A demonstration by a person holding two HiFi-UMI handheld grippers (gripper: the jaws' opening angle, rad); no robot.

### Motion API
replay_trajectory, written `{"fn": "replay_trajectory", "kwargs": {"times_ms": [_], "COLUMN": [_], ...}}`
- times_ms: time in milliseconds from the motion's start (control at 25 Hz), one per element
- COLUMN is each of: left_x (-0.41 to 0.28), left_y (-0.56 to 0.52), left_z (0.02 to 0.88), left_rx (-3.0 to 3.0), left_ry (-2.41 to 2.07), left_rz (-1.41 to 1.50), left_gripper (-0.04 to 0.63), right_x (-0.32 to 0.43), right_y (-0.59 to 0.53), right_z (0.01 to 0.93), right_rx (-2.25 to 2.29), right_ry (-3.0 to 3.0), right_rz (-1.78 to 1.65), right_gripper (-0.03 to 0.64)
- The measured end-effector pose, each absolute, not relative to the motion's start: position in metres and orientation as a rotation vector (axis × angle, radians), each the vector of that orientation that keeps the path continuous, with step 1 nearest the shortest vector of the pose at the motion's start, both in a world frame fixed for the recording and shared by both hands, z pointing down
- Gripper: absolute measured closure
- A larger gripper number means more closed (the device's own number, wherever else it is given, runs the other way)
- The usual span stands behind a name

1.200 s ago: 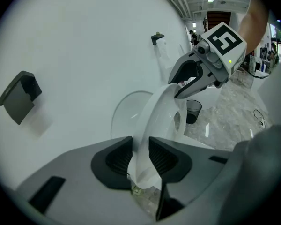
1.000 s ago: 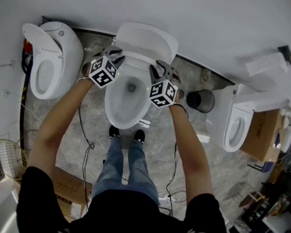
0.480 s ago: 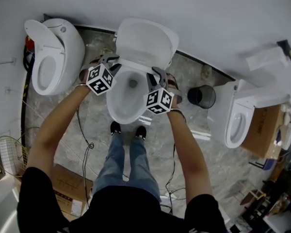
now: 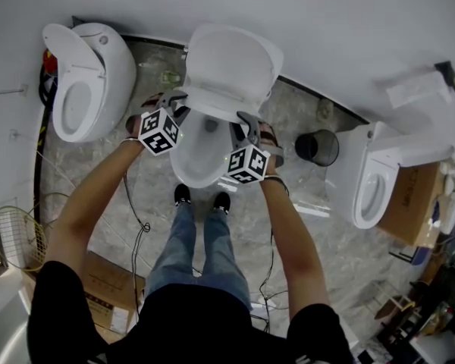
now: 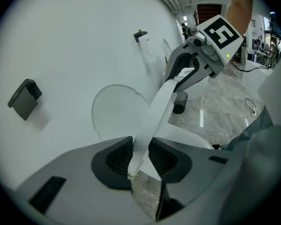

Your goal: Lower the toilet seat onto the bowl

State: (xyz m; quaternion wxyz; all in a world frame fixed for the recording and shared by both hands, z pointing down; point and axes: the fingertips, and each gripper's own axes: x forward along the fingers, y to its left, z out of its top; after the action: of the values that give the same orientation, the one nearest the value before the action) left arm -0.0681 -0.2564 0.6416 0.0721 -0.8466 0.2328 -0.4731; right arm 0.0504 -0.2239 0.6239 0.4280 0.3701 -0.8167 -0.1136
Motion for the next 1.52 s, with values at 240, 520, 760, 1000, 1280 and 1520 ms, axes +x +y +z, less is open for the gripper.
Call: {"fn": "replay_trajectory", "kwargs": {"times_ms": [240,520,760,1000,1280,1520], "left_x": [-0.071,-0.076,-0.079,-0.082,-0.086,-0.092], "left_y": [-0.241,-0.225,-0.212,-0.199,-0.184,-0.169], "left_z": [0.647,0.653,0.658,0.663,0.672,0.68], "left_rx": [-2.516,-2.502,-2.506,-2.5,-2.488,-2.469], "left_ry": [0.672,0.669,0.671,0.672,0.665,0.666], "left_rz": [-1.435,-1.428,-1.427,-1.431,-1.445,-1.455], "left_gripper": [0.491,0.488,0.485,0.482,0.478,0.474], "right_x": [0.048,0.042,0.04,0.037,0.033,0.028], "right_y": [-0.209,-0.193,-0.18,-0.168,-0.152,-0.137], "right_z": [0.629,0.633,0.64,0.646,0.656,0.665], "right_rx": [0.929,0.916,0.904,0.886,0.883,0.863], "right_ry": [-2.029,-2.02,-2.007,-1.991,-1.972,-1.941], "right_rz": [-0.304,-0.313,-0.33,-0.354,-0.37,-0.401], "right_gripper": [0.515,0.518,0.518,0.518,0.517,0.514]}}
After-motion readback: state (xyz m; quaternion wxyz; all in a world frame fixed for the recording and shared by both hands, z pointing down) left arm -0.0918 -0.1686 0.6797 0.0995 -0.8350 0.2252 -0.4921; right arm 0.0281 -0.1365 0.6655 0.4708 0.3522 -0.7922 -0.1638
